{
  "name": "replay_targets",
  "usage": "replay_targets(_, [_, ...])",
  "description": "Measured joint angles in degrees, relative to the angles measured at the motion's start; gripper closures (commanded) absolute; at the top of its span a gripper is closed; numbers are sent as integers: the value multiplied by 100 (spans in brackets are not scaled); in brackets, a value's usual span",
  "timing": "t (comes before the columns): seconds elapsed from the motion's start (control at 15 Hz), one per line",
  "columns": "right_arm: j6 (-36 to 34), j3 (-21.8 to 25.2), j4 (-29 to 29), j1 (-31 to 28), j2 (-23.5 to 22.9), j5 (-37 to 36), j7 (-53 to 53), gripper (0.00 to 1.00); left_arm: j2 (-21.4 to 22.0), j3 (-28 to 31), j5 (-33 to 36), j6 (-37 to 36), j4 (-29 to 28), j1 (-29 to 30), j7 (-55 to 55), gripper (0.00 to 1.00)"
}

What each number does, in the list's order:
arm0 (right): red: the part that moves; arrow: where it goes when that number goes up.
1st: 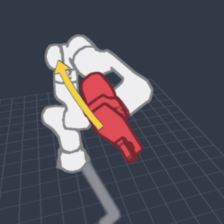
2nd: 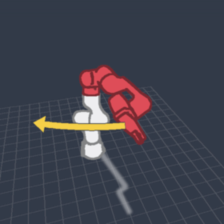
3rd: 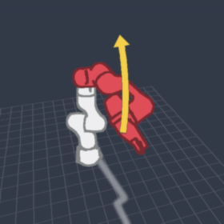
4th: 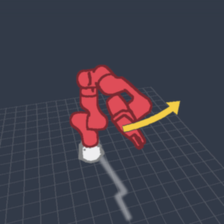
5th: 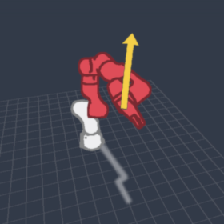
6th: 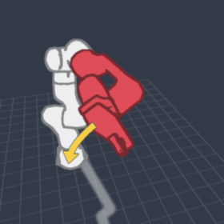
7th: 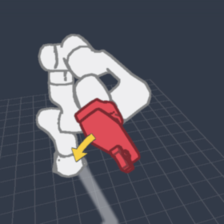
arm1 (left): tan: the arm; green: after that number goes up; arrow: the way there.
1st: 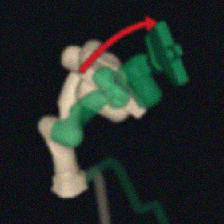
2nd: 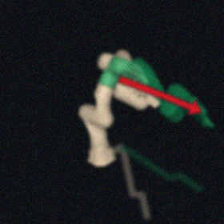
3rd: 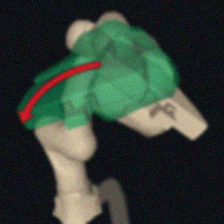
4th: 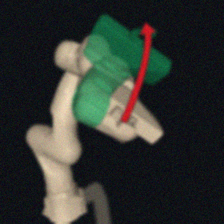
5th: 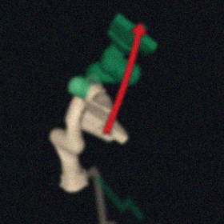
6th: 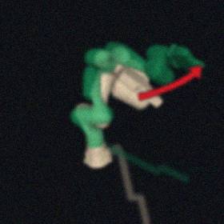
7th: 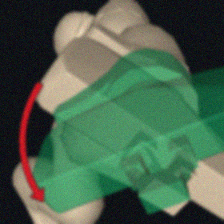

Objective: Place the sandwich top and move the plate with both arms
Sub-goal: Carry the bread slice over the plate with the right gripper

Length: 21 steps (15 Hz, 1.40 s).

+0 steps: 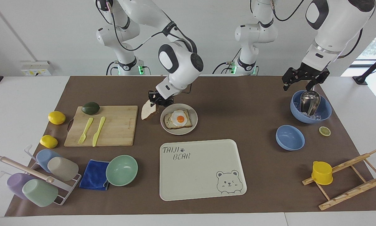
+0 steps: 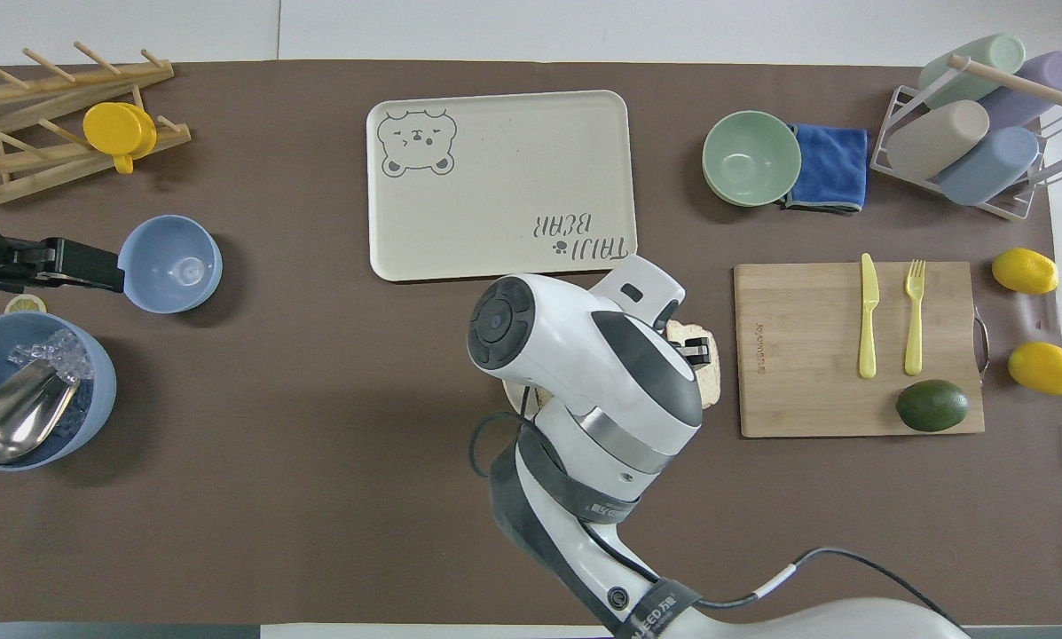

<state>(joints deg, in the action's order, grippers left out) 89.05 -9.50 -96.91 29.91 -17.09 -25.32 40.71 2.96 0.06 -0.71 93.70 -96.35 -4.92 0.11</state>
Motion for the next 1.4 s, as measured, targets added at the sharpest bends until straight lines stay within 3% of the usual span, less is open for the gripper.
replay_targets(0.13, [31,-170,295,9,-189,155,1,100,0,0,0,0,0,0,0,0])
replay_targets(0.4, [525,-243,288,102,-481,190,56,100,0,0,0,0,0,2,0,0])
replay_targets(0.87, [1452,-231,58,88,-523,720,503,100,0,7,2,0,0,18,0,0])
replay_targets(0.93, [1523,-229,37,75,-522,785,540,96,0,11,4,0,0,53,0,0])
replay_targets(1.07, [1725,-223,-38,23,-522,932,648,71,0,13,4,-3,-5,155,6,0])
replay_targets(1.2, [1919,-220,-121,-36,-522,1122,778,34,0,16,4,-3,-11,207,11,0])
replay_targets(1.33, [2044,-218,-174,-87,-522,1200,830,15,0,16,4,-4,-13,224,11,0])
replay_targets(1.4, [2075,-218,-187,-93,-521,1230,847,10,0,15,4,-4,-14,225,11,0])
